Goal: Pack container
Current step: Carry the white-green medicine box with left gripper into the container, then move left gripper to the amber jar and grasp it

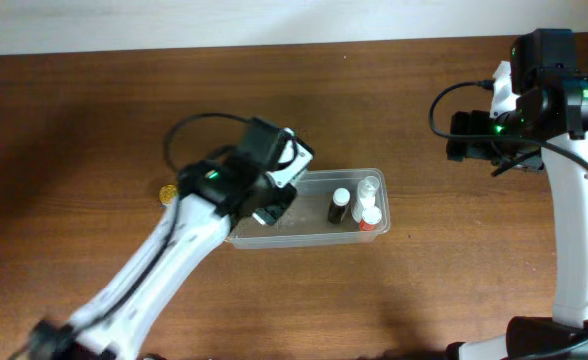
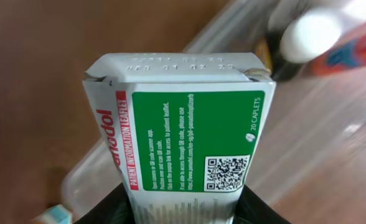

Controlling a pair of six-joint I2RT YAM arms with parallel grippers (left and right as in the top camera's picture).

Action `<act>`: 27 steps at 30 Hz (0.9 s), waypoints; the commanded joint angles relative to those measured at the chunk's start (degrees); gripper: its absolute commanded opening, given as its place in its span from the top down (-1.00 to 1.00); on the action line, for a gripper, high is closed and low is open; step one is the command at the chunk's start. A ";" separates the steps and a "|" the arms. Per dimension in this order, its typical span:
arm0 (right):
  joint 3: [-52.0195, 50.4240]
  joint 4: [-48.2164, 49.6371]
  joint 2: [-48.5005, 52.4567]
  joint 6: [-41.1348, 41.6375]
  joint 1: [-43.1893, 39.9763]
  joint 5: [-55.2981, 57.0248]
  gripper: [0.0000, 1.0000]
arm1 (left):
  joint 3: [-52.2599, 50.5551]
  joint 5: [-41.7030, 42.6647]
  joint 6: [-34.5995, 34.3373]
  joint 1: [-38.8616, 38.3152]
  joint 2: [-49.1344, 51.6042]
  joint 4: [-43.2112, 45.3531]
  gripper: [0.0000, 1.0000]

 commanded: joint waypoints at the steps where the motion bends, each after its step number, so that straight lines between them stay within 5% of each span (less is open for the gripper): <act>1: -0.35 0.20 -0.33 -0.22 -0.33 -0.35 -0.76 | -0.24 -0.02 3.63 -0.04 6.93 -0.26 0.12; 5: -0.35 0.17 -0.33 -0.22 -0.33 -0.35 -0.76 | -0.24 -0.04 3.63 -0.04 11.47 -0.57 0.10; 7: -0.35 0.20 -0.33 -0.22 -0.33 -0.35 -0.76 | -0.24 -0.07 3.61 -0.04 11.91 -0.55 -0.24; 11: -0.35 0.17 -0.33 -0.70 -0.33 -0.37 -0.75 | 0.74 -0.92 3.26 -0.04 10.73 -1.79 -0.43; 16: -0.35 0.20 -0.33 -1.09 -0.33 -0.35 -0.74 | 2.69 -9.42 -4.63 1.73 4.04 -5.11 -0.51; 18: -0.35 0.20 -0.33 -1.09 -0.33 -0.35 -0.74 | 2.69 -10.71 -7.61 4.20 0.74 -5.16 -0.99; 24: -0.35 0.20 -0.33 -1.09 -0.33 -0.37 -0.74 | 2.64 -8.61 -19.45 21.14 -2.89 -4.68 -0.99; 27: -0.35 0.20 -0.33 -1.07 -0.33 -0.37 -0.74 | 2.64 -3.34 -19.61 27.89 0.17 -4.57 -0.99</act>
